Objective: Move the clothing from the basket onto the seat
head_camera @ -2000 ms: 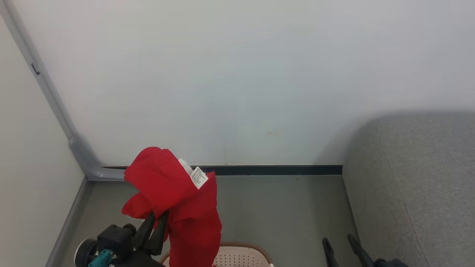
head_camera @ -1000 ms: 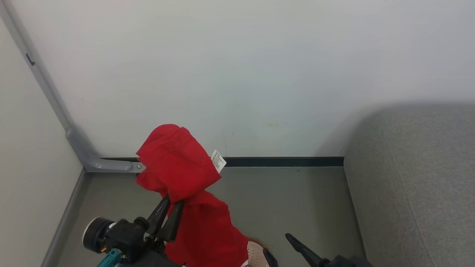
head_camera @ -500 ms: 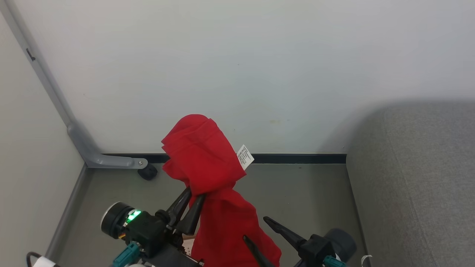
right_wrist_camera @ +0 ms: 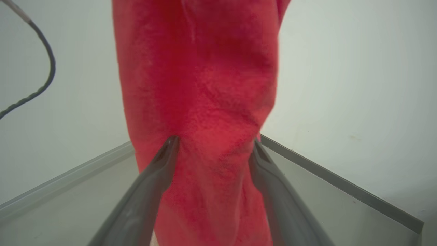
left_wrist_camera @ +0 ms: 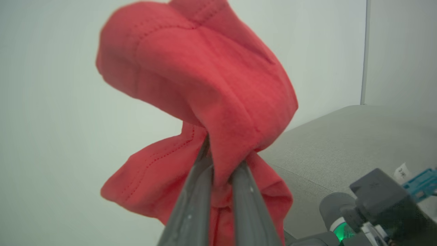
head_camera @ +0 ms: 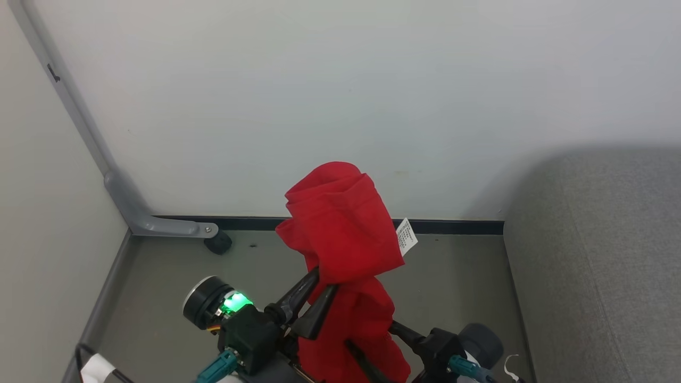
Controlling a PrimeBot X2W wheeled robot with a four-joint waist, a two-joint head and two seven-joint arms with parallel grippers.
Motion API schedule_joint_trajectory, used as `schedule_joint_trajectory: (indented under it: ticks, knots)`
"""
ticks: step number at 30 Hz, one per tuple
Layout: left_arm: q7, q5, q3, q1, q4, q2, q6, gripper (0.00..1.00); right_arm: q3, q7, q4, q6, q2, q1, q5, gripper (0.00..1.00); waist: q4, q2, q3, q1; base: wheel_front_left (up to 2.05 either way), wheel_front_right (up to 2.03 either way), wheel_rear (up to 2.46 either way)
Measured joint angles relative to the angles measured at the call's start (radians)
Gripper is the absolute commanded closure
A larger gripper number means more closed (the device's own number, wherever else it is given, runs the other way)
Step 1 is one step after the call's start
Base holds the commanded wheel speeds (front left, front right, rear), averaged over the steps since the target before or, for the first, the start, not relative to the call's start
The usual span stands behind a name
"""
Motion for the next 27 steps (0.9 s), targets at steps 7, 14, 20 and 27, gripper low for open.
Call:
schedule_joint_trajectory:
  ticks: [7,14,20,27]
  knots:
    - [0.0,-0.016,-0.068,-0.032,-0.013,-0.007,0.0,1.0,0.011,-0.002,0.037,0.0,0.009,-0.033,0.038,0.0,0.013,0.0,0.004,0.0,0.0,0.0,0.0]
    - [0.0,-0.044,-0.124,-0.058,-0.018,-0.009,-0.007,1.0,0.036,-0.005,0.068,0.0,0.014,-0.07,0.055,0.0,0.036,0.0,0.01,0.0001,0.0,0.0,0.0]
    - [0.0,-0.055,-0.153,-0.063,-0.019,-0.001,-0.007,1.0,0.104,-0.006,0.047,0.0,0.014,-0.091,0.103,0.0,0.05,0.0001,0.01,0.0,0.0,0.0,0.0]
    - [0.0,-0.064,-0.174,-0.063,-0.019,0.001,-0.007,1.0,0.156,-0.012,0.001,-0.012,0.014,-0.1,0.176,0.0,0.06,0.0,0.009,0.0,0.0,0.0,0.0]
